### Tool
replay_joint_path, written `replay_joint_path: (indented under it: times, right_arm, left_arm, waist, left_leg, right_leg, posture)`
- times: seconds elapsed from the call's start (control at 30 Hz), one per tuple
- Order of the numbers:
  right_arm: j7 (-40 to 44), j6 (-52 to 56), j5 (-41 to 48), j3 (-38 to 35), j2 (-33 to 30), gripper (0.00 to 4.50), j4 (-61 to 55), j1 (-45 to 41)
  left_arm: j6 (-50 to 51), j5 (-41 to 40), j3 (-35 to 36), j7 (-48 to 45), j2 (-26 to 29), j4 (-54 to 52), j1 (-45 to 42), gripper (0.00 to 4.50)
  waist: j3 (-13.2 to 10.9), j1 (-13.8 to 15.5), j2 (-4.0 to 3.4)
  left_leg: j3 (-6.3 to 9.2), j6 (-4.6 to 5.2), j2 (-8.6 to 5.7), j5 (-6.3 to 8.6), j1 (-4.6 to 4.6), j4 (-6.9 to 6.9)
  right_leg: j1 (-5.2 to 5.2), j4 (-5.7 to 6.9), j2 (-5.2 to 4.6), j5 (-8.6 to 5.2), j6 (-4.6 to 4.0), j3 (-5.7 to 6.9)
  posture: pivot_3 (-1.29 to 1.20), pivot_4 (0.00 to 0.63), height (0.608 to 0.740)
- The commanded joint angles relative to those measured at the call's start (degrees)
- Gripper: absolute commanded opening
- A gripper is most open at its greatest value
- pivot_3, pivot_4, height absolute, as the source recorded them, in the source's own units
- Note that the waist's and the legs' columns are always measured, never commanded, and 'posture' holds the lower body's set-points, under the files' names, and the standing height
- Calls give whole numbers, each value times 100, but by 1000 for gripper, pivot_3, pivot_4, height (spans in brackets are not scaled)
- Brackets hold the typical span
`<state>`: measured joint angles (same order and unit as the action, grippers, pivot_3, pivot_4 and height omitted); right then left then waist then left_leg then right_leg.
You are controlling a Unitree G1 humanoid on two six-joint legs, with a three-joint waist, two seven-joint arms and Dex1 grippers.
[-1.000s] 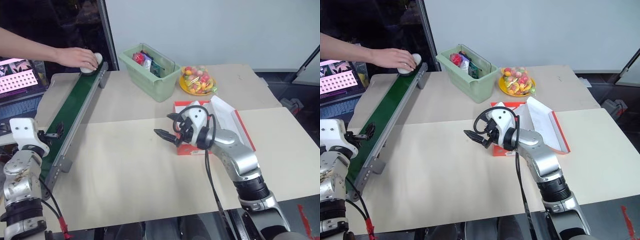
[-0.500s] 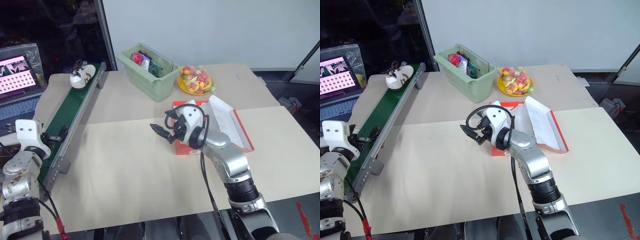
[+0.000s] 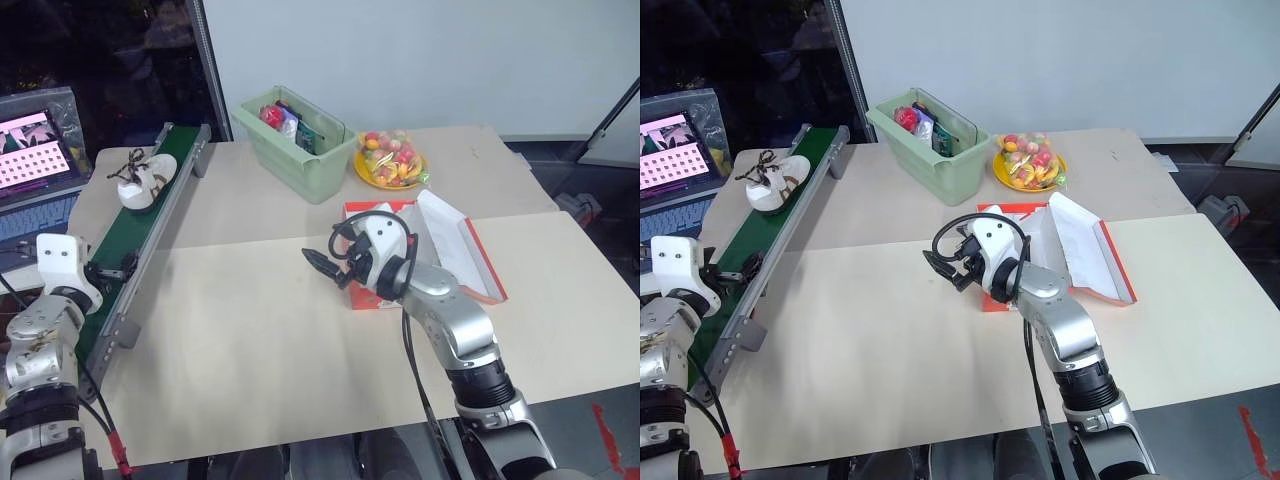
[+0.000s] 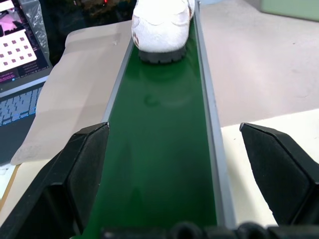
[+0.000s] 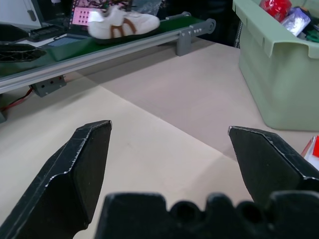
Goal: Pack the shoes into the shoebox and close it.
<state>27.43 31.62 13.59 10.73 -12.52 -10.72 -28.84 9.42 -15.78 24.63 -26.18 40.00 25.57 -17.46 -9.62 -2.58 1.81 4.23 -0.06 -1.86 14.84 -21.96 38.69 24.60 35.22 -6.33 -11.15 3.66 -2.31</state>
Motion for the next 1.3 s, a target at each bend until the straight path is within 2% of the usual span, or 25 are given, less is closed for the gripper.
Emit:
replay_joint_path:
  times: [0.03, 0.67, 0.73, 0.77, 0.8, 0.87, 0.93, 1.07, 1.17, 1.23, 1.3]
  right_arm:
    - [-34, -44, 52, -115, 20, 4398, -344, -33]
    - [-137, 73, 86, -226, 5, 4398, -531, -23]
    - [-157, 88, 88, -234, 9, 4500, -550, -22]
    - [-165, 92, 90, -236, 8, 4500, -556, -22]
    - [-171, 98, 93, -239, 8, 4500, -560, -24]
    - [-172, 103, 92, -245, 3, 4500, -560, -29]
    - [-171, 103, 96, -259, 0, 4500, -549, -39]
    - [-171, 96, 100, -287, -7, 4500, -513, -75]
    - [-214, 139, 139, -360, 44, 4500, -438, -147]
    - [-368, 465, 490, -653, 297, 4500, -363, -267]
    - [-565, 998, 1269, -1208, 729, 4500, -300, -463]
  left_arm:
    - [-252, 25, 179, 50, 152, 287, -86, 4500]
    - [-694, 55, -12, 93, 18, 1006, -340, 4500]
    - [-744, 17, -34, 28, -17, 957, -372, 3966]
    - [-755, 8, -43, 10, -26, 936, -378, 3847]
    - [-758, 12, -59, -4, -31, 922, -382, 3385]
    - [-750, 29, -83, 6, -33, 922, -394, 2741]
    - [-741, 39, -107, 24, -37, 908, -408, 2422]
    - [-696, 18, -129, 153, -129, 687, -463, 2344]
    - [-907, 265, -216, 727, -349, 140, -572, 2344]
    - [-1116, 603, -443, 1183, -599, -569, -665, 2344]
    - [-1061, 857, -855, 1276, -871, -1260, -707, 2344]
  waist:
    - [0, -1, 0]
    - [0, 12, 0]
    - [0, 9, 0]
    - [0, 9, 0]
    - [0, 12, 0]
    - [0, 29, 0]
    - [0, 54, -1]
    - [0, 80, -1]
    - [0, 105, 0]
    - [0, 120, 0]
    - [0, 157, 1]
  left_leg:
    - [0, 0, 0, 0, 0, 0]
    - [-1, 0, -1, 0, -1, 0]
    - [-1, 0, -1, 0, -1, 0]
    - [-1, 0, -1, 0, -1, 0]
    - [-1, 0, -1, 0, -1, 0]
    - [-1, 0, -1, 0, 1, 0]
    - [-3, -3, -1, -1, 3, 0]
    - [-12, -14, -2, -8, 19, 2]
    - [-17, -18, -1, -11, 23, 4]
    - [-16, -19, -1, -11, 18, 5]
    - [-12, -20, -1, -12, 3, 6]
  right_leg:
    - [1, 1, 0, 0, 0, 0]
    - [1, 2, -1, 0, -1, 2]
    - [1, 2, -1, 0, -1, 2]
    - [1, 3, -1, 0, -1, 1]
    - [1, 4, -1, 0, -1, 1]
    - [1, 6, -1, 0, -1, 2]
    - [0, 10, -1, 0, -1, 5]
    - [-18, 15, -1, 4, -6, 10]
    - [-25, 15, 0, 5, -8, 15]
    - [-23, 13, 0, 5, -9, 16]
    - [-14, 10, 0, 7, -11, 17]
  posture:
    - [0, 150, 740]
    - [0, 150, 740]
    - [0, 150, 740]
    - [0, 150, 740]
    - [0, 150, 740]
    - [0, 150, 740]
    - [0, 150, 740]
    - [0, 150, 740]
    - [0, 150, 740]
    - [0, 150, 740]
    - [0, 150, 740]
